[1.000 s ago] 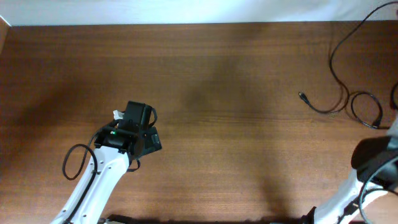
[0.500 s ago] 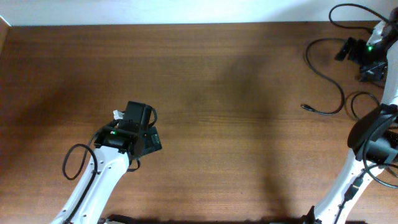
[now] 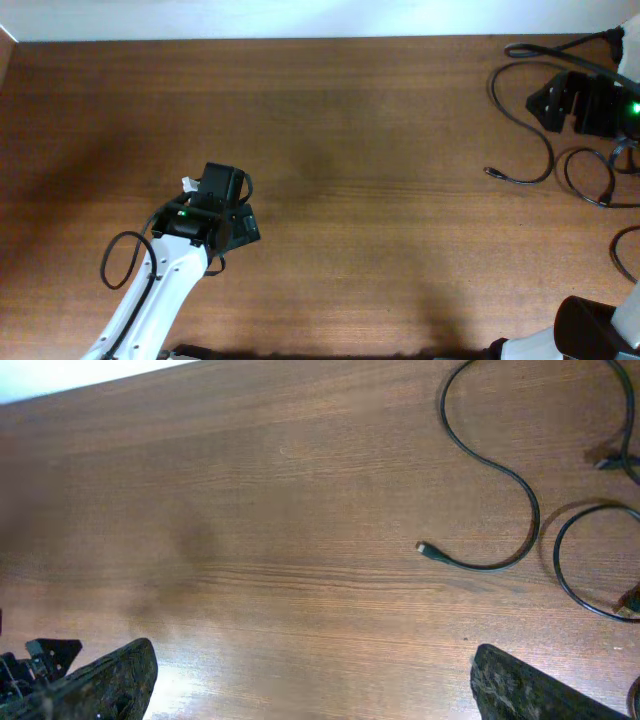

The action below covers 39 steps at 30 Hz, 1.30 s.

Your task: Untangle cables

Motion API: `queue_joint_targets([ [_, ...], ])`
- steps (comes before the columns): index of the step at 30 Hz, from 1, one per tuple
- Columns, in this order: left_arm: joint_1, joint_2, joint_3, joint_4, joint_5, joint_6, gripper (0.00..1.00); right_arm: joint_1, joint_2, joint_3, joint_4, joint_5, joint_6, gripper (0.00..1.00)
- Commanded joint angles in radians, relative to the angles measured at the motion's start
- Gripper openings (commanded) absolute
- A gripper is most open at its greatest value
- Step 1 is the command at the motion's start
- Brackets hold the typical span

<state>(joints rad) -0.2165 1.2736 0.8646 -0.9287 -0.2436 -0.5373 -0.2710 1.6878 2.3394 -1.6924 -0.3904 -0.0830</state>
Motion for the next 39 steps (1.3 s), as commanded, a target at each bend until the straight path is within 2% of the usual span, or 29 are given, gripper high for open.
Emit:
queue_joint_targets([
  [1,0.003,0.002,0.0,0.0,-0.004,0.016,0.99,0.004,0.003,0.0,-0.006,0.006,-0.011,0.99],
  [13,0.003,0.002,0.0,-0.003,-0.004,0.016,0.99,0.004,0.003,0.0,-0.006,0.006,-0.011,0.99],
  [16,0.003,-0.041,0.0,-0.013,-0.004,0.016,0.99,0.004,0.003,0.0,-0.006,0.006,-0.011,0.99],
  [17,0.003,-0.084,0.0,-0.05,-0.06,0.019,0.99,0.004,0.003,0.0,-0.006,0.006,-0.011,0.99],
  [19,0.003,-0.169,-0.023,-0.044,-0.06,0.019,0.99,0.004,0.003,0.0,-0.006,0.006,-0.011,0.99],
  [21,0.003,-0.279,-0.119,0.074,-0.042,0.07,0.99,0.004,0.003,0.0,-0.006,0.006,-0.011,0.99],
  [23,0.003,-0.416,-0.286,0.359,0.101,0.238,0.99,0.004,0.003,0.0,-0.006,0.006,-0.011,0.99],
  [25,0.003,-0.56,-0.442,0.587,0.187,0.257,0.99,0.004,0.003,0.0,-0.006,0.006,-0.011,0.99],
  [29,0.004,-0.789,-0.601,0.87,0.223,0.394,0.99,0.004,0.003,0.0,-0.006,0.006,-0.011,0.99],
  [39,0.003,-1.115,-0.778,1.078,0.226,0.436,0.99,0.004,0.003,0.0,-0.006,0.006,-0.011,0.99],
])
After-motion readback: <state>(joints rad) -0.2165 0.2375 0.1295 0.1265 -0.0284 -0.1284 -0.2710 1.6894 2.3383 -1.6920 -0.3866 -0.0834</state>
